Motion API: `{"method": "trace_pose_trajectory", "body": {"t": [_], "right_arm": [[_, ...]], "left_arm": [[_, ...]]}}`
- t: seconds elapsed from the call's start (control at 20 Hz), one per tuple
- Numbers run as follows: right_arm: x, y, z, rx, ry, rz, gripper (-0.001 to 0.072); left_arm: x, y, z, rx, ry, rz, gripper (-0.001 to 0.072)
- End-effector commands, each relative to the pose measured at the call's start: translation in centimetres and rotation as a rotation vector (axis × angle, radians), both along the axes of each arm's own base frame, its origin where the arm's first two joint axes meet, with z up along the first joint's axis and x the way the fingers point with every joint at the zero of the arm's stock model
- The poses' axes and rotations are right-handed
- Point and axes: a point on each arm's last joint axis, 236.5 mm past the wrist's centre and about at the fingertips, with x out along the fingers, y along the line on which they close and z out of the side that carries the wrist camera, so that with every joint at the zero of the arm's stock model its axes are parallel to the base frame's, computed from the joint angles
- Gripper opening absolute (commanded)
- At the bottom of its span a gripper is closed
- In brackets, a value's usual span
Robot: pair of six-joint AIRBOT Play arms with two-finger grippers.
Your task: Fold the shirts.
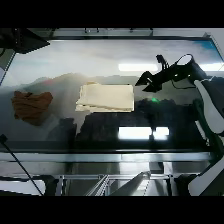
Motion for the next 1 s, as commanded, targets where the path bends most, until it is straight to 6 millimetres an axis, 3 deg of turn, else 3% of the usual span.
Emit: {"method": "trace_pose_trajectory", "body": {"t": [0.0, 0.1, 0.35, 0.45, 0.6, 0.65, 0.7, 0.75, 0.85, 0.95], "right_arm": [[-0.2, 2.6, -3.7, 0.070, 0.105, -0.048, 0.0637], [-0.9, 3.9, -5.3, 0.072, 0.146, -0.037, 0.0572], [-2.1, 6.0, -6.9, 0.067, 0.181, -0.007, 0.0573], [-2.1, 7.0, -6.8, 0.073, 0.170, 0.000, 0.0573], [-1.4, 9.5, -4.8, 0.188, 0.137, -0.011, 0.0563], [-1.1, 10.2, -4.1, 0.223, 0.123, -0.015, 0.0369], [-1.0, 10.7, -3.5, 0.254, 0.114, -0.014, 0.0083], [-1.0, 11.3, -3.0, 0.276, 0.110, -0.012, 0.0017], [-1.0, 11.6, -1.9, 0.310, 0.111, -0.012, 0.0016], [-0.6, 10.6, 0.4, 0.323, 0.076, -0.007, 0.0015]], "left_arm": [[-0.3, -0.7, 0.0, -0.003, 0.019, -0.012, 0.0018], [-0.5, -0.7, 0.0, -0.001, 0.022, -0.018, 0.0018], [-0.8, -0.7, -0.2, 0.003, 0.028, -0.032, 0.0018], [-0.8, -0.7, -0.2, 0.003, 0.028, -0.031, 0.0018], [-0.8, -0.7, -0.2, 0.003, 0.028, -0.031, 0.0018], [-0.8, -0.7, -0.1, 0.003, 0.028, -0.031, 0.0018], [-0.8, -0.7, -0.1, 0.003, 0.028, -0.031, 0.0018], [-0.8, -0.7, -0.1, 0.003, 0.028, -0.031, 0.0018], [-0.8, -0.7, -0.2, 0.004, 0.028, -0.032, 0.0018], [-0.8, -0.7, -0.2, 0.004, 0.028, -0.032, 0.0018]]}}
